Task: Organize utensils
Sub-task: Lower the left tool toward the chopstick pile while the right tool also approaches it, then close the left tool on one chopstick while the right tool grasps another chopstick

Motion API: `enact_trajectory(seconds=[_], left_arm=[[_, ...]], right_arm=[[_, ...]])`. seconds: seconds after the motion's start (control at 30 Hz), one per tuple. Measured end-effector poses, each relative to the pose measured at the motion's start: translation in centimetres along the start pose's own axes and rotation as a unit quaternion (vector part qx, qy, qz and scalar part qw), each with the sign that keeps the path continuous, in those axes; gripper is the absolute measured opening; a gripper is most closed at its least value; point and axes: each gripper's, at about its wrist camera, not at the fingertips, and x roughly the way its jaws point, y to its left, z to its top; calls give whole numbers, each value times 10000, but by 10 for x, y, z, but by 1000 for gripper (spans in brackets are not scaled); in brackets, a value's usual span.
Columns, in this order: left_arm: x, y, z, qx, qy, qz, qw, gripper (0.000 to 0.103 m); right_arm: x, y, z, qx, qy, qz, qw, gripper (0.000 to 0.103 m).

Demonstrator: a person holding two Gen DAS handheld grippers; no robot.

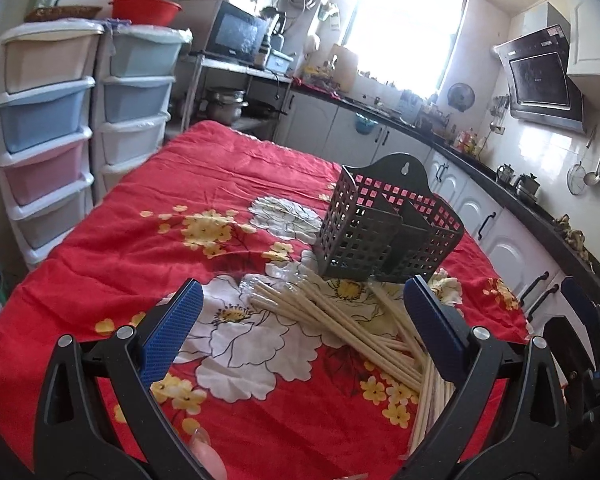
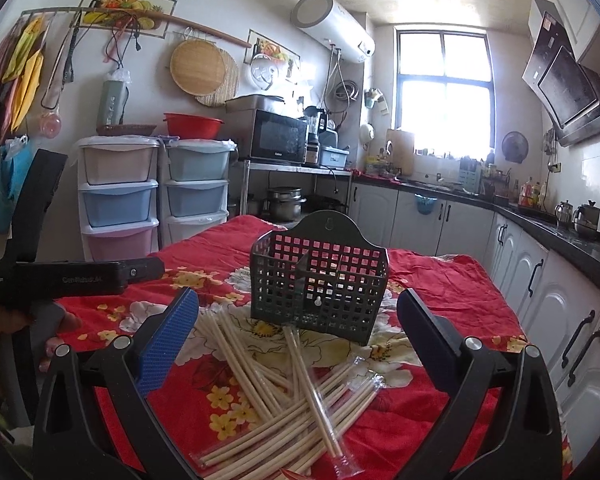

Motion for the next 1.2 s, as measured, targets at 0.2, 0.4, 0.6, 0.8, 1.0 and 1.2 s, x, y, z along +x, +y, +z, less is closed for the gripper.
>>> enact_trajectory(seconds=[0.2,0.4,0.6,0.8,1.0,1.2], left_arm=[[23,2,11,-92,409,-179,9990,81],[45,3,14,-123,773,-318,9964,66],[71,10,5,-293,1276,-522,9900,45],[86,13,-6,-361,1602,-658,9842,25],[99,16,-7,-380,1732,-669,9819,24],[111,24,-1,-529,1791,-682,9800,24]], right_arm=[[21,-5,11,-170,224,-12,9996,97],[53,-12,13,-188,752,195,9968,83],[90,-13,5,-166,1466,542,9876,58],[119,-5,-12,-443,2038,606,9761,35],[139,-11,-23,-295,2372,735,9682,28],[150,-10,-27,-279,2548,860,9628,28]])
